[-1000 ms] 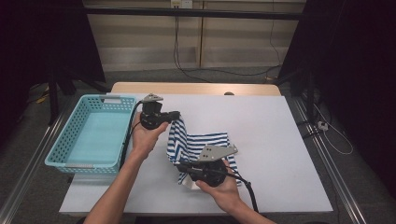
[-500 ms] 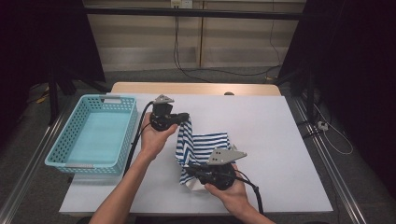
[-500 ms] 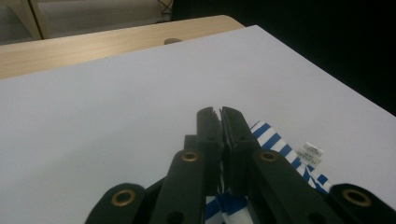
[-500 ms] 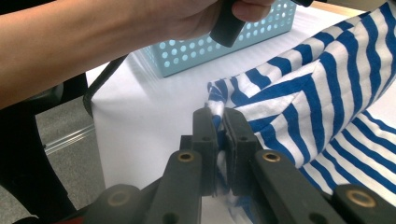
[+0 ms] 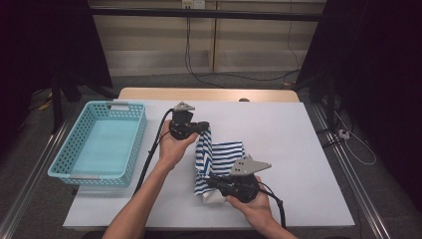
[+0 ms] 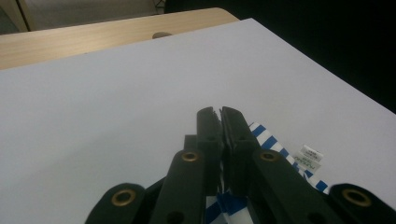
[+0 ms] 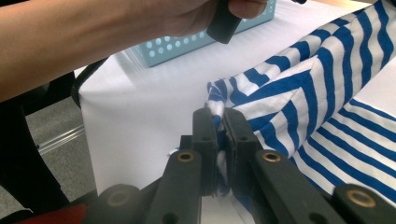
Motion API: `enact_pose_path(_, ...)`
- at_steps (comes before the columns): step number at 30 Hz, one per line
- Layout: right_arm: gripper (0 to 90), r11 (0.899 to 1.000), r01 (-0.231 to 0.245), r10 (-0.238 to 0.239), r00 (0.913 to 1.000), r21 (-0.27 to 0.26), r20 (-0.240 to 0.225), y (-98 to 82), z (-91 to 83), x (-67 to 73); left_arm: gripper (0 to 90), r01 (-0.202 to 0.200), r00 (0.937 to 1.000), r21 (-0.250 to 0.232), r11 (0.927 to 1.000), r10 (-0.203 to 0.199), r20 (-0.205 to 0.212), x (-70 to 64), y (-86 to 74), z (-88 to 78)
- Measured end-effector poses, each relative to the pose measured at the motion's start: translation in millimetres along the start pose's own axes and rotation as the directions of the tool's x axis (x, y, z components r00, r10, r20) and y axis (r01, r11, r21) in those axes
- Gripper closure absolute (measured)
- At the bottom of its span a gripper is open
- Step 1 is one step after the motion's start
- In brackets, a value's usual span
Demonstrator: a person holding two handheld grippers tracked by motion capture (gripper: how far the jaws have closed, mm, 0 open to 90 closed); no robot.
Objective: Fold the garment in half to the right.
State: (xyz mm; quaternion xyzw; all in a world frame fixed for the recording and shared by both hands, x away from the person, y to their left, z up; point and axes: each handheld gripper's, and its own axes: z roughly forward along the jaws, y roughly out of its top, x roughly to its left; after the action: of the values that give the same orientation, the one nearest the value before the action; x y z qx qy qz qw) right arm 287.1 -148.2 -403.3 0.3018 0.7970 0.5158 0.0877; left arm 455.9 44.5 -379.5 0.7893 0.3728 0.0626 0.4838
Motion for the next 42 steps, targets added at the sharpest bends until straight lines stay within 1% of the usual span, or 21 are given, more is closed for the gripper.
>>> enact_pose_path(4,85.0,1.0,-0.015,0.015,0.9999,0.001,-0.002,-0.7,-1.8,-2.6,87.1,-0.013,0.9999,0.024,0.9996,0.014,-0.007,0.9,0.7,10.2)
enact_pose_path(5,84.9,1.0,-0.011,0.011,0.9999,0.005,0.004,-0.9,-2.2,-3.9,87.1,-0.002,0.9999,0.029,0.9996,0.002,-0.012,0.9,0.2,13.4)
enact_pose_path(6,85.0,1.0,-0.016,0.016,0.9999,0.002,0.005,-1.1,-2.3,-4.8,87.1,-0.029,0.9995,0.054,0.9981,0.029,-0.013,3.0,0.0,14.9)
enact_pose_path(7,84.9,1.0,-0.017,0.017,0.9998,0.006,0.008,-1.5,-2.6,-5.9,87.1,0.001,0.9999,0.037,0.9993,-0.001,-0.011,1.4,-1.1,19.1)
enact_pose_path(9,84.9,1.0,-0.013,0.012,0.9998,0.016,0.015,-3.5,-2.5,-7.9,87.0,-0.016,0.9998,0.068,0.9975,0.017,-0.009,2.9,-1.9,22.5)
enact_pose_path(10,84.9,1.0,-0.013,0.013,0.9998,0.02,0.017,-4.9,-2.6,-9.1,87.1,-0.016,0.9998,0.068,0.9975,0.017,-0.009,2.9,-1.9,22.5)
enact_pose_path(11,84.9,1.0,-0.012,0.012,0.9997,0.028,0.019,-6.4,-3.1,-10.3,87.1,0.007,1.0,0.05,0.9987,-0.007,-0.002,1.6,-3.5,26.9)
enact_pose_path(15,84.7,0.999,-0.022,0.021,0.9994,0.039,0.028,-11.0,-5.4,-13.9,87.0,0.016,0.9999,0.057,0.9982,-0.015,-0.003,0.2,-4.6,34.4)
enact_pose_path(17,84.7,0.999,-0.026,0.025,0.9992,0.04,0.03,-12.3,-6.1,-14.9,87.0,0.03,0.9995,0.067,0.9973,-0.03,-0.005,-1.1,-4.6,37.7)
enact_pose_path(19,84.5,0.999,-0.026,0.024,0.9992,0.045,0.032,-13.5,-6.5,-15.7,87.0,0.013,0.9999,0.073,0.9973,-0.013,-0.001,-2.4,-4.1,40.5)
enact_pose_path(26,84.1,0.997,-0.031,0.028,0.9989,0.065,0.037,-18.9,-9.2,-19.5,87.0,0.018,0.9998,0.092,0.9956,-0.018,0.002,-6.7,-4.6,48.6)
enact_pose_path(27,84.1,0.997,-0.035,0.032,0.9987,0.068,0.039,-19.8,-9.7,-19.7,87.0,0.011,0.9999,0.097,0.9953,-0.011,0.004,-7.0,-4.8,49.6)
enact_pose_path(30,83.6,0.997,-0.033,0.03,0.9986,0.071,0.044,-22.1,-11.8,-20.9,87.0,0.018,0.9998,0.106,0.9942,-0.019,0.005,-8.0,-5.7,53.2)
enact_pose_path(31,83.2,0.997,-0.039,0.035,0.9984,0.073,0.044,-22.4,-12.6,-20.8,87.0,0.03,0.9995,0.1,0.9946,-0.031,0.004,-8.6,-6.6,55.1)
enact_pose_path(32,83.0,0.997,-0.04,0.037,0.9983,0.071,0.044,-22.9,-13.1,-21.2,87.0,0.03,0.9995,0.114,0.993,-0.031,0.002,-8.3,-6.8,55.9)
enact_pose_path(33,83.0,0.997,-0.037,0.033,0.9983,0.073,0.047,-23.3,-13.5,-21.9,87.0,0.03,0.9995,0.106,0.9939,-0.031,0.003,-8.5,-7.3,57.5)
enact_pose_path(36,82.4,0.996,-0.041,0.038,0.9983,0.079,0.044,-24.5,-14.1,-22.8,87.0,0.032,0.9994,0.119,0.9924,-0.033,0.009,-10.0,-8.4,60.6)
enact_pose_path(37,82.3,0.996,-0.04,0.037,0.9983,0.08,0.045,-25.0,-14.2,-23.0,87.0,0.016,0.9999,0.127,0.9917,-0.017,0.003,-10.1,-8.1,61.3)
enact_pose_path(40,81.9,0.995,-0.043,0.039,0.9981,0.087,0.047,-26.5,-15.4,-23.6,86.9,0.039,0.999,0.129,0.9908,-0.041,0.016,-12.3,-8.7,65.8)
enact_pose_path(41,81.8,0.995,-0.041,0.037,0.9981,0.092,0.05,-27.0,-16.2,-23.9,86.9,0.028,0.9994,0.135,0.9905,-0.031,0.017,-12.8,-8.7,67.3)
enact_pose_path(42,81.6,0.994,-0.045,0.04,0.9979,0.095,0.052,-27.5,-17.1,-24.1,86.9,0.036,0.9991,0.133,0.9905,-0.039,0.016,-14.2,-8.8,69.0)
